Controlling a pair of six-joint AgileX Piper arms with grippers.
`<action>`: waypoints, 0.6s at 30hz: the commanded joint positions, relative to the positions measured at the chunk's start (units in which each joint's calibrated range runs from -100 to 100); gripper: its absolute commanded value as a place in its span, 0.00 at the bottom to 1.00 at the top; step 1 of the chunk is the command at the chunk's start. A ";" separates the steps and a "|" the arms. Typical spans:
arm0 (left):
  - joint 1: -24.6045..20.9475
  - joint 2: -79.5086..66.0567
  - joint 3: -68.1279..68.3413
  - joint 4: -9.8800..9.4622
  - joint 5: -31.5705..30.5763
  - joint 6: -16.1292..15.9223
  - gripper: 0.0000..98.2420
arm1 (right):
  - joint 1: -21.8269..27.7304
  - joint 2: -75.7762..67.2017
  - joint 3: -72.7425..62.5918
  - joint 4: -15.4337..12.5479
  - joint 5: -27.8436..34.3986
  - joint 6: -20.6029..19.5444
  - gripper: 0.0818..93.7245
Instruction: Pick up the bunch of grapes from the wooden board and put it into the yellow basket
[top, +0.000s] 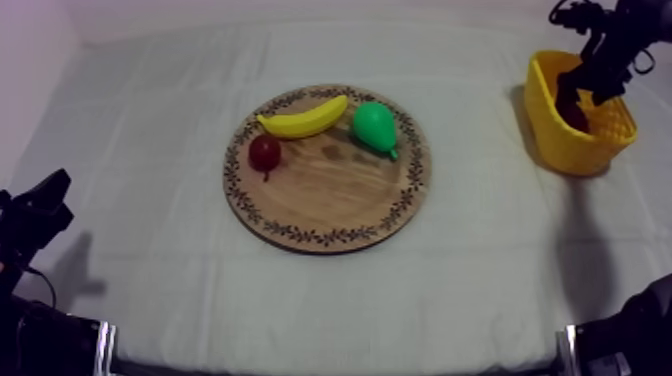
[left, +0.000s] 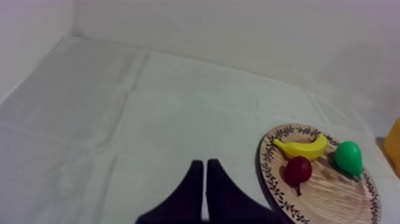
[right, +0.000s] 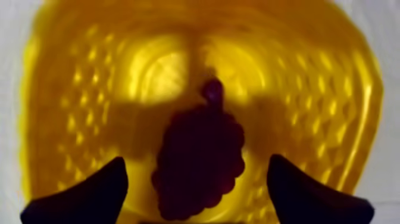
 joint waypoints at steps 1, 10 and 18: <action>0.00 0.00 -0.03 -0.03 -0.03 -0.01 0.00 | -0.07 -1.60 0.62 -0.26 -1.05 -0.05 0.76; 0.00 0.00 -0.03 -0.03 -0.03 -0.01 0.00 | 0.59 -16.30 10.01 -0.17 -11.71 -0.40 0.68; 0.00 0.00 -0.03 -0.03 -0.03 -0.01 0.00 | 0.48 -34.69 24.32 1.69 -24.76 -1.63 0.62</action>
